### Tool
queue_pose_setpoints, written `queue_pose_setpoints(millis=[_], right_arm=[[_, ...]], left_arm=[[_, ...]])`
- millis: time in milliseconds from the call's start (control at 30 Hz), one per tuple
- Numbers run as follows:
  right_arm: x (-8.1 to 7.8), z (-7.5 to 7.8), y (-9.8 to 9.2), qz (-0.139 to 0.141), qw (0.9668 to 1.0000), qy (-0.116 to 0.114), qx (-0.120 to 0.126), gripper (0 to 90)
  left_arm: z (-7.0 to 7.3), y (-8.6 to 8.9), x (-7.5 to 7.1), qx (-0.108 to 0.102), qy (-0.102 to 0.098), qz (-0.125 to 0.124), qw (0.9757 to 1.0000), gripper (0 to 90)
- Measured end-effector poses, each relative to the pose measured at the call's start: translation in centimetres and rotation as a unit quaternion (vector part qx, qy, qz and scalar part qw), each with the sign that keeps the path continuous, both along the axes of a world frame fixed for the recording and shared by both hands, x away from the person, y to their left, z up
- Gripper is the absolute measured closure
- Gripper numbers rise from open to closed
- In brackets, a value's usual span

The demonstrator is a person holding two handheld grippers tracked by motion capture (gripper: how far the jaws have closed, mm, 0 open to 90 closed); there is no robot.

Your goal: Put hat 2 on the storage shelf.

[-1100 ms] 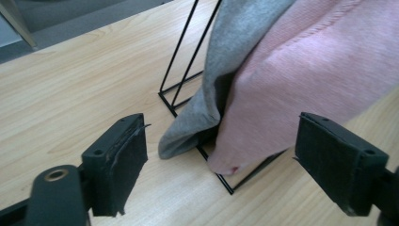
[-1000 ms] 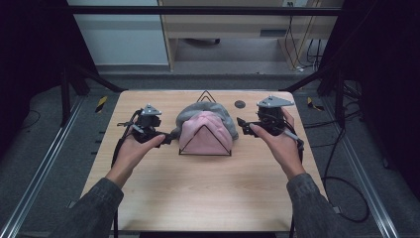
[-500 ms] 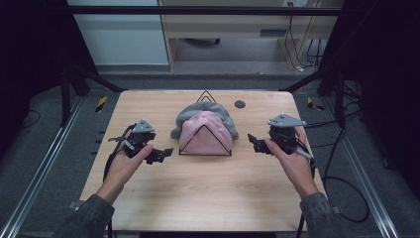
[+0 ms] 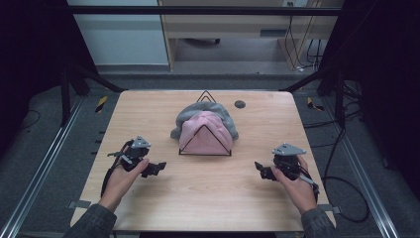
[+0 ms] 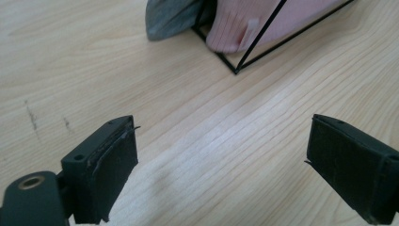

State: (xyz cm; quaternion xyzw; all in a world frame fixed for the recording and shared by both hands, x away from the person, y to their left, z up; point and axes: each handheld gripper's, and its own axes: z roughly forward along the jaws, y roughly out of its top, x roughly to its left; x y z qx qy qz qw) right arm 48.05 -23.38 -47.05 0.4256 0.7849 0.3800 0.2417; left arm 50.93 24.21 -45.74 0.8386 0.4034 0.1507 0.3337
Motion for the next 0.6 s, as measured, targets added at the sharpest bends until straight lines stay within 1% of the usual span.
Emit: queue_pose_setpoints(millis=[33,100,200,267,333,367,400,433,500,533,600], right_arm=[[0.0,-0.4,0.0,-0.001,0.9999,0.011,0.001,9.9],[0.1,-1.0,0.0,0.004,0.9997,0.025,-0.003,9.8],[0.2,-1.7,0.1,0.005,0.9993,0.038,-0.002,10.1],[0.5,-2.1,0.1,0.000,0.9990,0.045,0.006,10.3],[0.7,-2.2,0.2,-0.002,0.9990,0.045,0.005,10.4],[1.2,-2.4,0.2,-0.007,0.9989,0.046,0.003,10.5],[1.4,-2.5,0.1,-0.013,0.9987,0.049,0.006,10.6],[1.4,-2.5,0.1,-0.013,0.9987,0.049,0.006,10.6],[2.0,-2.7,-0.1,-0.022,0.9985,0.050,0.010,10.7],[2.4,-2.9,-0.3,-0.035,0.9978,0.052,0.019,11.1],[2.6,-3.1,-0.4,-0.039,0.9976,0.053,0.021,11.2]], left_arm=[[-0.2,0.1,0.1,0.004,0.004,0.001,1.0000,8.4],[-0.7,0.5,0.2,0.004,0.010,0.007,0.9999,8.4],[-1.4,1.1,0.2,0.006,0.022,0.014,0.9996,8.4],[-1.9,1.7,0.3,0.006,0.032,0.023,0.9992,8.3],[-2.1,1.8,0.5,0.008,0.035,0.025,0.9990,8.2],[-2.4,2.0,0.6,0.011,0.040,0.029,0.9987,8.3],[-2.7,2.2,0.9,0.011,0.042,0.035,0.9984,8.3],[-2.7,2.2,0.9,0.011,0.042,0.035,0.9984,8.3],[-2.8,2.4,1.2,0.013,0.043,0.041,0.9982,8.3],[-2.9,2.5,1.4,0.013,0.042,0.044,0.9981,8.2],[-3.3,2.5,1.6,0.016,0.048,0.044,0.9978,8.2]])
